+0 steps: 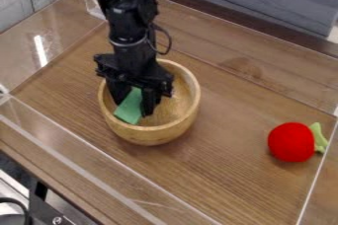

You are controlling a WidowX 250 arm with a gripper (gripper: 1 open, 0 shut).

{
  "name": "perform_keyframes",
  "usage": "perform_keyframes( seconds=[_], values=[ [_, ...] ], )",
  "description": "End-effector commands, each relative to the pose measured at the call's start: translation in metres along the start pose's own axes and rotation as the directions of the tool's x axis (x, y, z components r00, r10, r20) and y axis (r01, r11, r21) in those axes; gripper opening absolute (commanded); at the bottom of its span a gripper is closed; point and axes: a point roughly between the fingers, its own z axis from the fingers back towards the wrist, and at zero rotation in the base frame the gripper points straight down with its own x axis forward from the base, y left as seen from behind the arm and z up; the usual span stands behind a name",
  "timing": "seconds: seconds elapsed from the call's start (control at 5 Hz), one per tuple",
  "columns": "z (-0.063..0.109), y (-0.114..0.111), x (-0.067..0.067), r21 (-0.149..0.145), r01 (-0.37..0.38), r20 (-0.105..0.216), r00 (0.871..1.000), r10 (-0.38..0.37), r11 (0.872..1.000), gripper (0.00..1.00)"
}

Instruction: Remove the green block from the brown bowl and put it on the table

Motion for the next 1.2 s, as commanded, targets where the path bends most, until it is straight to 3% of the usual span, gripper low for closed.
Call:
perform_keyframes(
  seconds=[0.0,0.2,0.6,1.0],
  values=[
    [0.026,0.005,0.011,-0.011,0.031,0.066,0.997,-0.030,0.999,0.00],
    [0.043,0.007,0.017,-0.016,0.061,0.094,0.994,-0.060,0.998,0.00],
    [0.053,-0.052,0.012,-0.017,0.084,0.108,0.991,-0.082,0.996,0.00],
    [0.037,-0.096,0.006,-0.024,0.291,0.100,0.953,-0.287,0.956,0.00]
  ],
)
